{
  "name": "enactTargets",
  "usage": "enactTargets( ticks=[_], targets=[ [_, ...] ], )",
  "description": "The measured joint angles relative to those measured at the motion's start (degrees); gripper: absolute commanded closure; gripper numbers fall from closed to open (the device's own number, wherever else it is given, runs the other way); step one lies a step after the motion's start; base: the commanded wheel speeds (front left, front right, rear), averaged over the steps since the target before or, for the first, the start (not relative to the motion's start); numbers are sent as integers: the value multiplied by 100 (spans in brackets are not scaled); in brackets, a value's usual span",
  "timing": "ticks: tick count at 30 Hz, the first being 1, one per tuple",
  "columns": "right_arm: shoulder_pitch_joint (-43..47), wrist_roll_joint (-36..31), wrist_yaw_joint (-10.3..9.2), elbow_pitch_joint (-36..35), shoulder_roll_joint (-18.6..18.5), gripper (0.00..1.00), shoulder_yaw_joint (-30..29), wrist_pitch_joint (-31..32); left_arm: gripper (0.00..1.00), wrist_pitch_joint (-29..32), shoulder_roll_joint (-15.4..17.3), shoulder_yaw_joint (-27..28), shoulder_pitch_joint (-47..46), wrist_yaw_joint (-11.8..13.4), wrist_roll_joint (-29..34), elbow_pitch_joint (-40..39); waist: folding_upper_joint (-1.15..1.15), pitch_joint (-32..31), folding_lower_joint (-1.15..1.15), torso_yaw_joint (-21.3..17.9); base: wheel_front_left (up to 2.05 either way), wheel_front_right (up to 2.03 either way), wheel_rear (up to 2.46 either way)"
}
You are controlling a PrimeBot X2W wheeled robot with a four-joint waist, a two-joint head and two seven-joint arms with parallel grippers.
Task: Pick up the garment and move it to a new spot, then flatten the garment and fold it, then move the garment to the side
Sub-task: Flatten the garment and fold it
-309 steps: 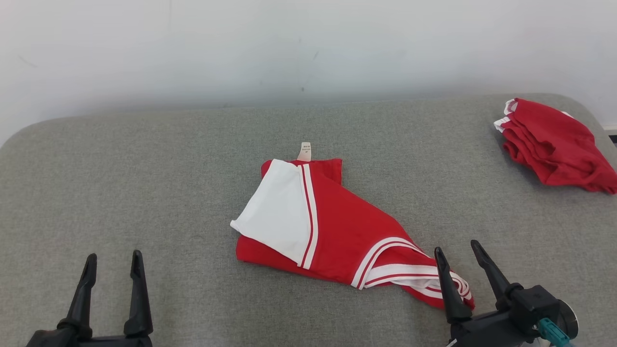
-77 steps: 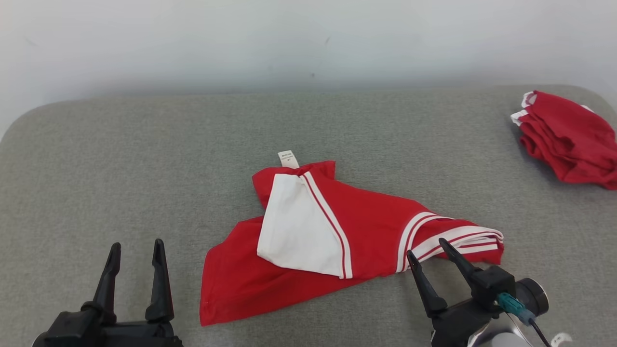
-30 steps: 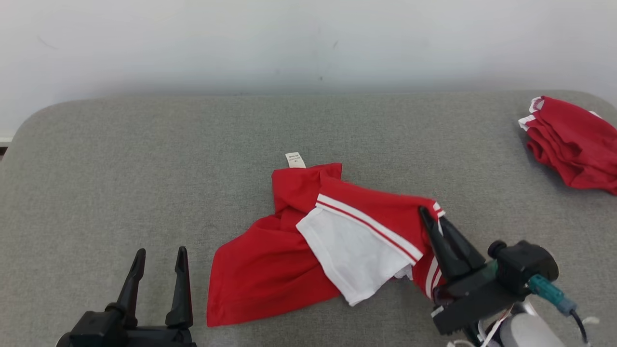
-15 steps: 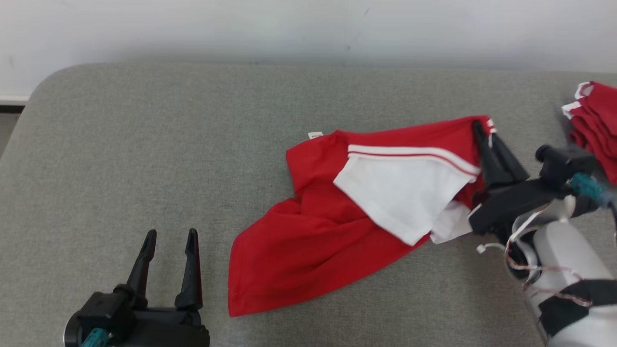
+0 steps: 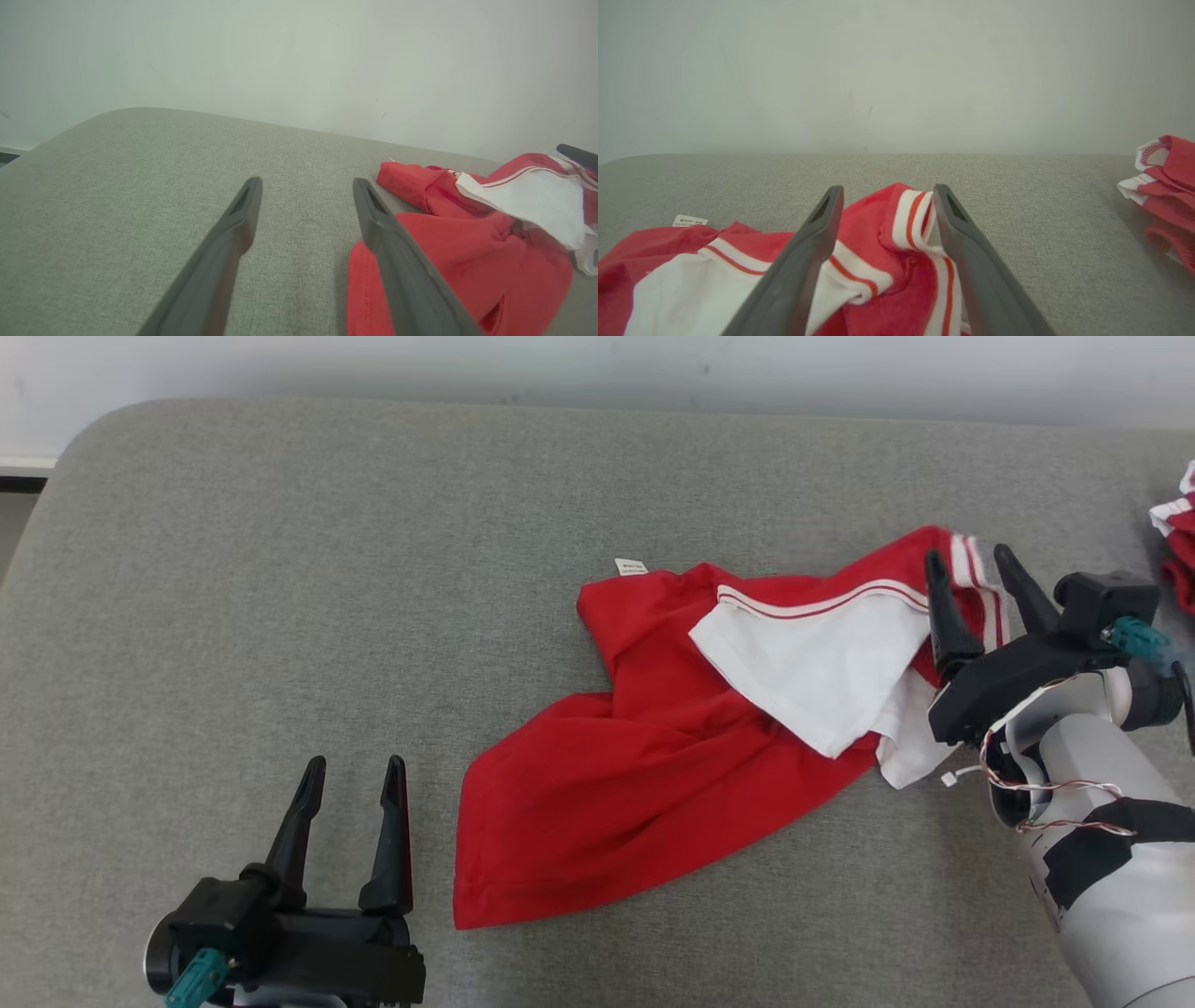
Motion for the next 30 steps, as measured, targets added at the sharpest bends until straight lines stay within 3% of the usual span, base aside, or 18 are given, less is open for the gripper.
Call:
enactTargets(
  ticks=[5, 18, 30],
  targets=[
    [142, 114, 0, -107, -33, 0, 188, -105, 0, 0, 0, 92, 4, 5, 48, -1, 0, -77, 0, -155, 0, 0, 0],
    [1700, -263, 0, -1792, -328, 0, -181, -141, 0, 0, -2, 372, 176, -34, 154, -64, -1, -408, -1, -589, 0, 0, 0],
    [2656, -360, 0, -2074, -35, 0, 10, -141, 0, 0, -2, 402, 266, -76, 226, -113, 0, -482, -1, -518, 0, 0, 0]
  ],
)
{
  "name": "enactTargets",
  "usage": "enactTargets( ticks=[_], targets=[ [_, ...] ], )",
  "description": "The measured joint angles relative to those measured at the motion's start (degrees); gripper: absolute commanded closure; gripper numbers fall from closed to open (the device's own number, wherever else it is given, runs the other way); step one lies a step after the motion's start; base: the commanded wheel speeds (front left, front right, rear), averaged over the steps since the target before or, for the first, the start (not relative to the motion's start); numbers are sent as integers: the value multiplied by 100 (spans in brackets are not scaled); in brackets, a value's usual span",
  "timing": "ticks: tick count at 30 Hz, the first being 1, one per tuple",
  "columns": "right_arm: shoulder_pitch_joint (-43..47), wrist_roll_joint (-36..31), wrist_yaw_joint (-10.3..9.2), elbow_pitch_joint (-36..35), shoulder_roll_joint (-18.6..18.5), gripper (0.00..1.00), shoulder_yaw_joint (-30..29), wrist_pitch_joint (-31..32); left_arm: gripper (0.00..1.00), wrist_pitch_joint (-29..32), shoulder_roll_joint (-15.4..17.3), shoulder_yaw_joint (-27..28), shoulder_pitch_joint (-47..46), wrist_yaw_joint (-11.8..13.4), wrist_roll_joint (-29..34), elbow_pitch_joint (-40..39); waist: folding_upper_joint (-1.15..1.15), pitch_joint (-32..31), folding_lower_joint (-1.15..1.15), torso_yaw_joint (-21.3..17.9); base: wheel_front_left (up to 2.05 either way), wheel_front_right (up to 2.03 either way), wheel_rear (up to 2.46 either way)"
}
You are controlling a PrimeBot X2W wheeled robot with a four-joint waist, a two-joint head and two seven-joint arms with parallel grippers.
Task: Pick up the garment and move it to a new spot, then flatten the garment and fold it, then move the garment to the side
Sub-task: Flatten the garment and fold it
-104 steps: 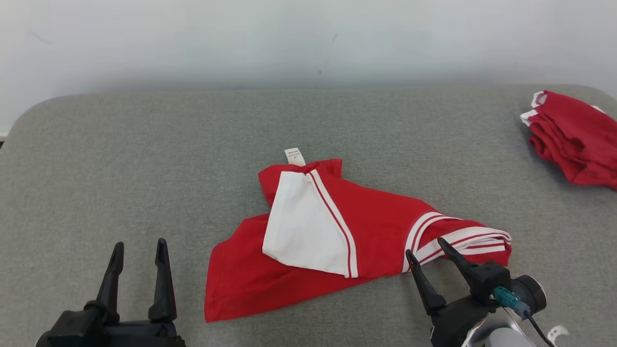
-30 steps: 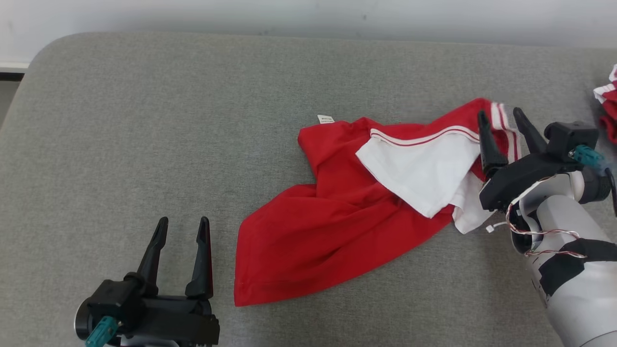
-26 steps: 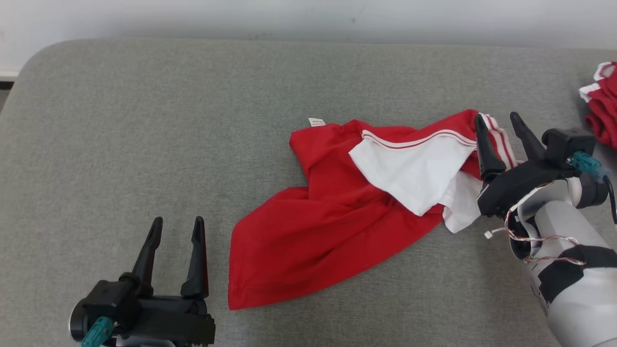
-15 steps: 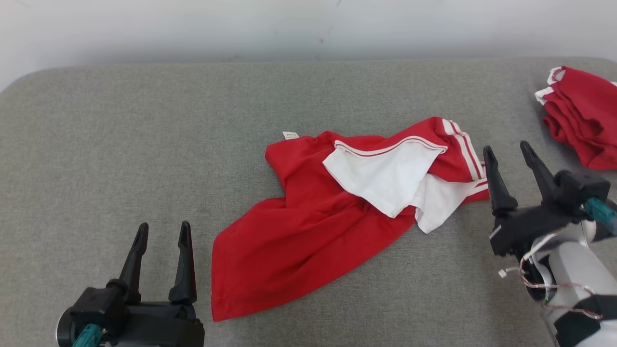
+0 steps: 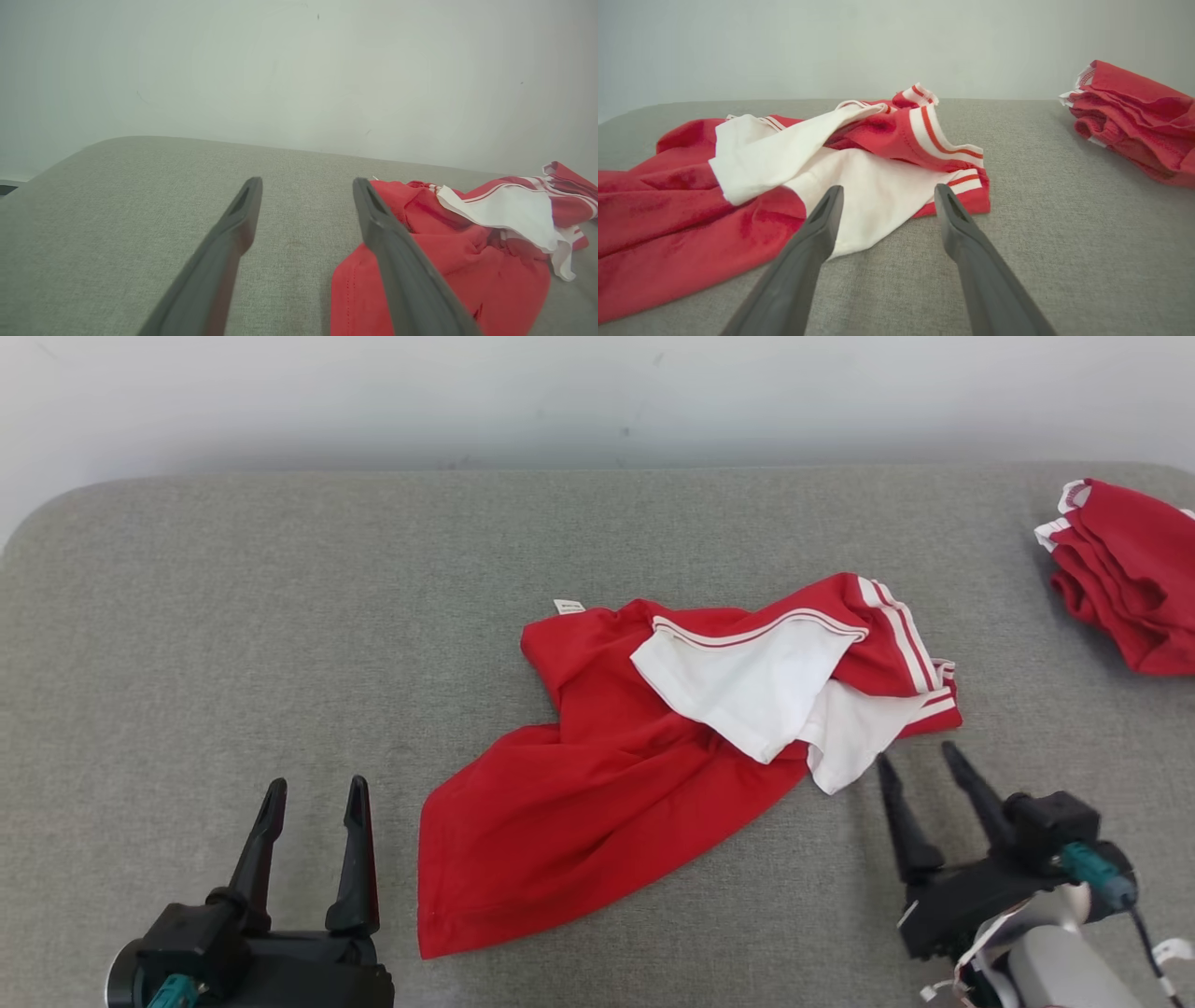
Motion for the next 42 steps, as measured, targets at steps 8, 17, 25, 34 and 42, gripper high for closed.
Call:
enactTargets(
  ticks=[8, 17, 25, 34, 42],
  targets=[
    [-105, -120, 0, 483, 89, 0, 565, -1, 0, 0, 0, -21, -9, -12, 25, 13, 0, 14, 0, 183, 0, 0, 0],
    [-568, -587, 0, 1405, 52, 80, 765, -1, 0, 0, 0, -23, -22, -44, 24, 20, 0, 159, 0, 377, 0, 0, 0],
    [-492, -639, 0, 1162, 82, 100, 481, -1, 0, 0, 1, 0, 17, -2, 24, 68, 0, 45, 0, 287, 0, 0, 0],
    [695, -714, 0, -364, -38, 100, -423, -1, 0, 0, 1, 5, 197, 16, 5, 104, 0, -240, 0, -38, 0, 0, 0],
    [1780, -786, 0, -1428, -92, 100, -909, 1, 0, 0, 0, -14, 278, 24, -35, 111, 0, -369, 0, -315, 0, 0, 0]
  ],
)
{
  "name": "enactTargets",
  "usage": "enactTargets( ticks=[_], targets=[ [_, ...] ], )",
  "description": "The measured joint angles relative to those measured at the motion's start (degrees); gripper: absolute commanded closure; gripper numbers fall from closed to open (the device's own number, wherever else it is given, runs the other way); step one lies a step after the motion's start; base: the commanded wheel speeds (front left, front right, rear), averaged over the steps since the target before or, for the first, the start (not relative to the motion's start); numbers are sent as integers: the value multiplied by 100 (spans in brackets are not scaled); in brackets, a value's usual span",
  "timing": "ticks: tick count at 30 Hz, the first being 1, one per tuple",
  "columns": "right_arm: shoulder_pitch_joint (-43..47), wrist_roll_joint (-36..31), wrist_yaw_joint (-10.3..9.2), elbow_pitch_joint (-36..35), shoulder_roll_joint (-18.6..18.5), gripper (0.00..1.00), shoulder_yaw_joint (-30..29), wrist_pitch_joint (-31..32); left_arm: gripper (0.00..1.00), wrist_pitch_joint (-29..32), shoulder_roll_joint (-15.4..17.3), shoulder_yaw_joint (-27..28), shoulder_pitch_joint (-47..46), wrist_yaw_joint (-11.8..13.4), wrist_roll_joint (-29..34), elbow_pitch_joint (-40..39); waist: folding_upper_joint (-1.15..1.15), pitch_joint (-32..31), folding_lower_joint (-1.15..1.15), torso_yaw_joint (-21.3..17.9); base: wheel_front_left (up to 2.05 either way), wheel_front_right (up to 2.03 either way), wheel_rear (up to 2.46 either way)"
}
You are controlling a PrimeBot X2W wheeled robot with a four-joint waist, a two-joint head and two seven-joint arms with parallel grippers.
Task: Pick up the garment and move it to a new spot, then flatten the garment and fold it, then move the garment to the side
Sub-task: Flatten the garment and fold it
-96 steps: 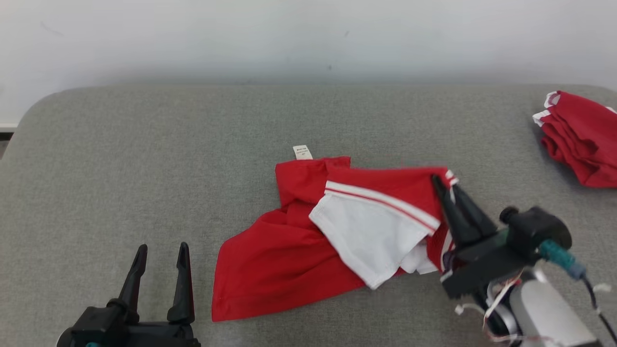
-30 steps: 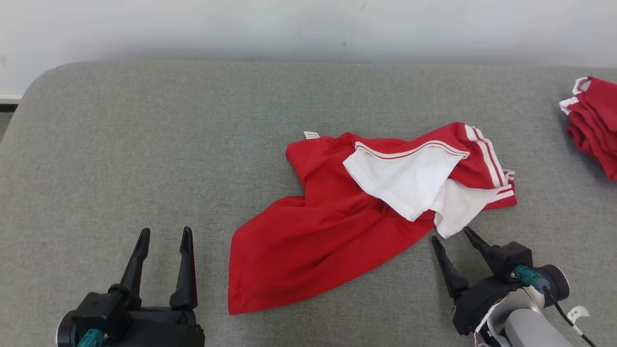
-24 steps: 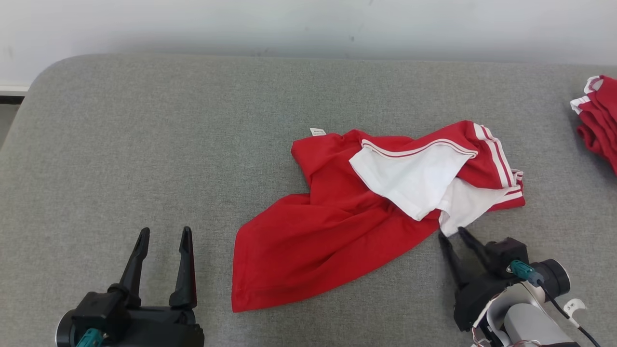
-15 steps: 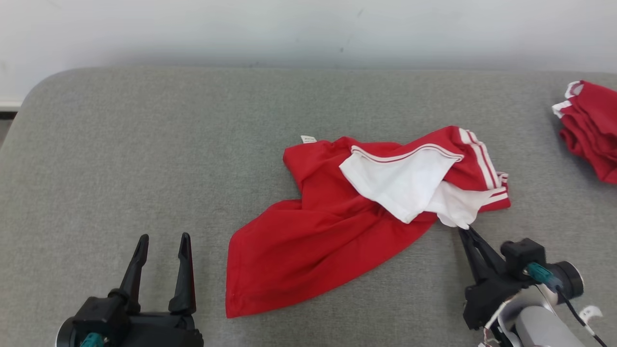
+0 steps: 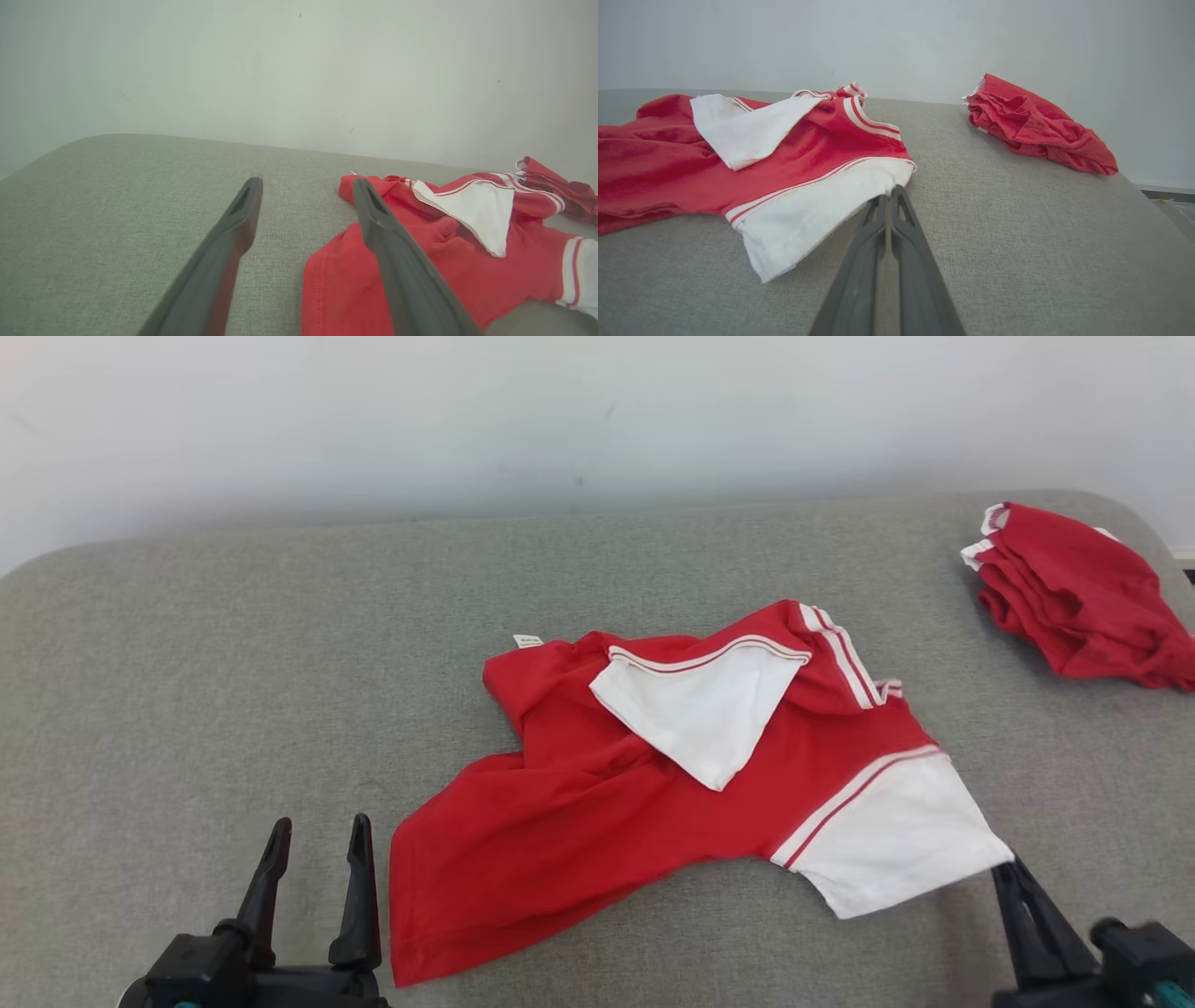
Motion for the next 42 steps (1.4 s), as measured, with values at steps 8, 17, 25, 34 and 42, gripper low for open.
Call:
enactTargets(
  ticks=[8, 17, 25, 34, 42],
  targets=[
    [853, 141, 0, -654, 51, 65, -443, 359, 0, 0, 0, 19, 2, -18, 2, 14, 0, -22, 0, -89, 0, 0, 0],
    [927, 53, 0, -1071, 201, 0, -548, 293, 0, 0, 0, 65, 34, -26, 33, 31, 0, -65, 1, -88, 0, 0, 0],
    [781, 24, 0, -1281, 437, 0, -311, 168, 0, 0, 0, 209, 127, -70, 115, 38, 0, -210, 1, -101, 0, 0, 0],
    [588, -203, 0, -1177, 698, 0, -133, 93, 0, 0, 1, 274, 255, -83, 210, 65, 0, -417, 1, -125, 0, 0, 0],
    [711, -234, 0, -1259, 798, 0, -155, 44, 0, 0, 1, 315, 430, -127, 313, 66, 0, -576, 0, -105, 0, 0, 0]
  ],
)
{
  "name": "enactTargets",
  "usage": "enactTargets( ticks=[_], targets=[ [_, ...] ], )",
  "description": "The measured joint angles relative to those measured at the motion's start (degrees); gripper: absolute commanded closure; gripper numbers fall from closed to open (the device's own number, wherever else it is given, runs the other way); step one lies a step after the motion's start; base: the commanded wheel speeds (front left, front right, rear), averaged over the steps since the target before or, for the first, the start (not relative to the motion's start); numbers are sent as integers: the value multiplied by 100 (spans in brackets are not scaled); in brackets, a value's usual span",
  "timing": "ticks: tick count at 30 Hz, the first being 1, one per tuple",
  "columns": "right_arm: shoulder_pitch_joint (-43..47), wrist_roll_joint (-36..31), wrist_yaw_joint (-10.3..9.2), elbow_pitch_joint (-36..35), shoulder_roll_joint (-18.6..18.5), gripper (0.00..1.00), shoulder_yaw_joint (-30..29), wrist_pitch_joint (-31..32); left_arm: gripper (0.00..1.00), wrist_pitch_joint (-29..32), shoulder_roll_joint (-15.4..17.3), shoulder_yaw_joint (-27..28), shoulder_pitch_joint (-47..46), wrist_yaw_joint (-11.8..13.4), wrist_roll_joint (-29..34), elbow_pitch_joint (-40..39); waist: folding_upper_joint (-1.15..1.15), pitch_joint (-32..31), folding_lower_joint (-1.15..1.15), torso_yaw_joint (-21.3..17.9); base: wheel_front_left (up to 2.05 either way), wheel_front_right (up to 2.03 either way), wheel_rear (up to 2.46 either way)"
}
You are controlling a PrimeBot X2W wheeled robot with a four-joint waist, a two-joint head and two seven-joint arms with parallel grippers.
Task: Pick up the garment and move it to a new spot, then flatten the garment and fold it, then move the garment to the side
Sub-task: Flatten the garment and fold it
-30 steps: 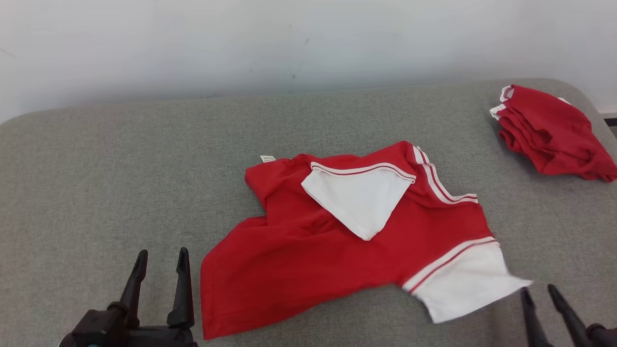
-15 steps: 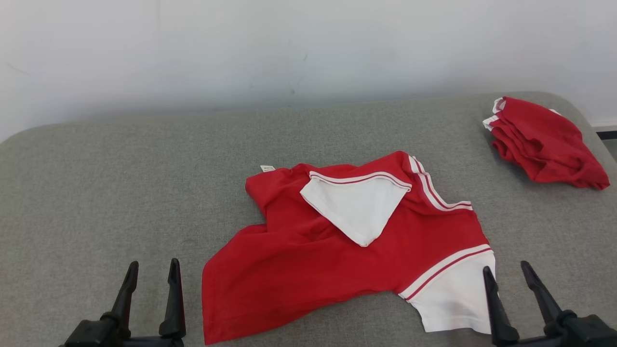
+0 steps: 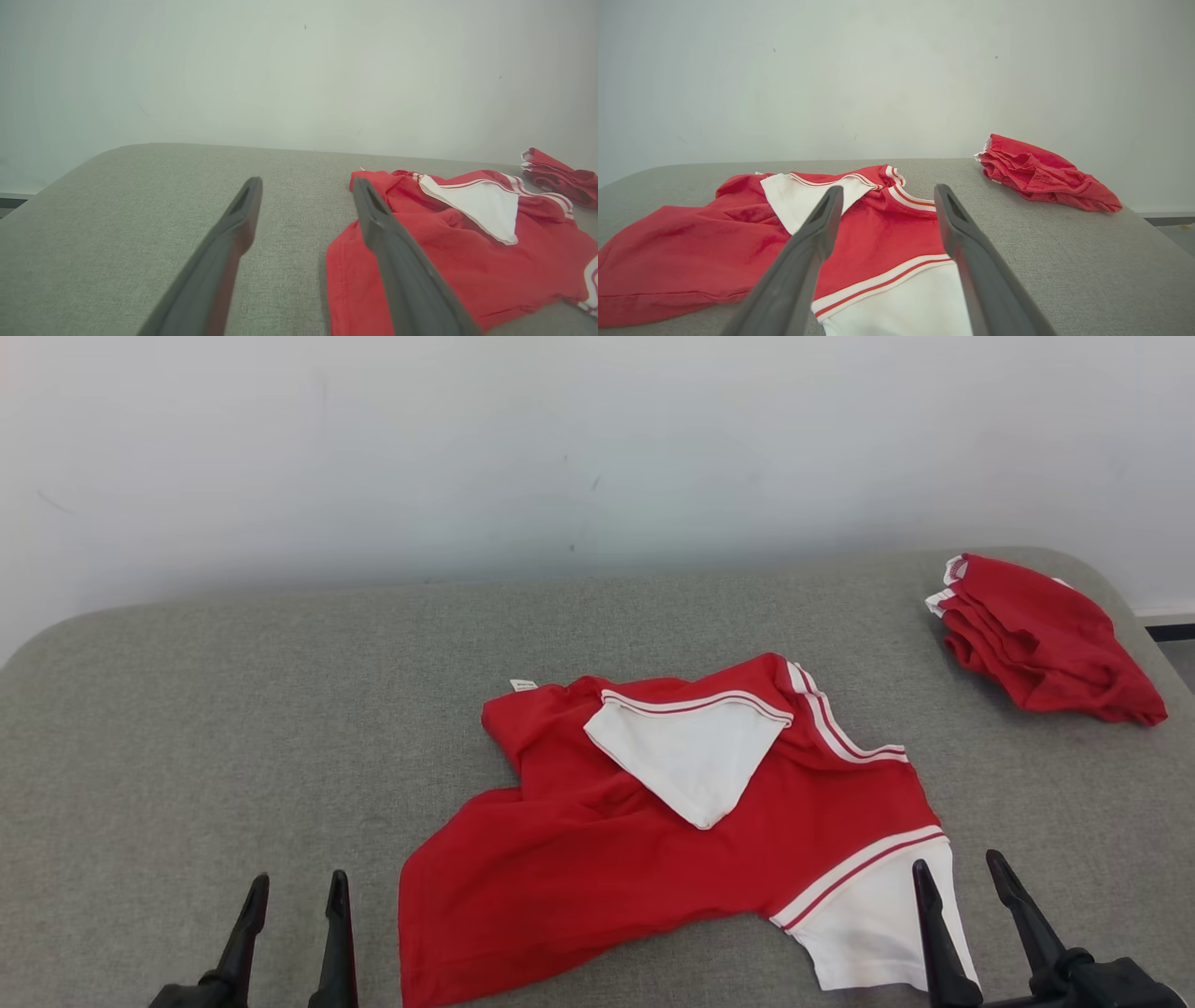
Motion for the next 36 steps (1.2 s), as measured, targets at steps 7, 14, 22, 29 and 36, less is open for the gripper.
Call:
enactTargets(
  ticks=[7, 14, 22, 29, 36],
  targets=[
    [-43, 11, 0, 38, 115, 0, 58, -8, 0, 0, -1, 102, 66, -44, 146, 3, 0, -44, 0, 6, 0, 0, 0],
    [-134, -1, 0, 137, 207, 0, 98, -23, 0, 0, 0, 190, 162, 60, 154, -62, 0, -58, 0, 67, 0, 0, 0],
    [-244, 19, 0, 323, 196, 0, 223, -24, 0, 0, 0, 232, 163, 54, 188, -93, 0, -45, 0, 150, 0, 0, 0],
    [-317, 18, 0, 482, 153, 0, 246, -7, 0, 0, 1, 142, 190, 59, 165, -81, 0, -30, 0, 158, 0, 0, 0],
    [-459, -104, 0, 1012, 45, 0, -1, 258, 0, -5, 3, -326, 176, -113, 229, 464, 0, 66, 0, 106, 0, 0, 0]
  ],
)
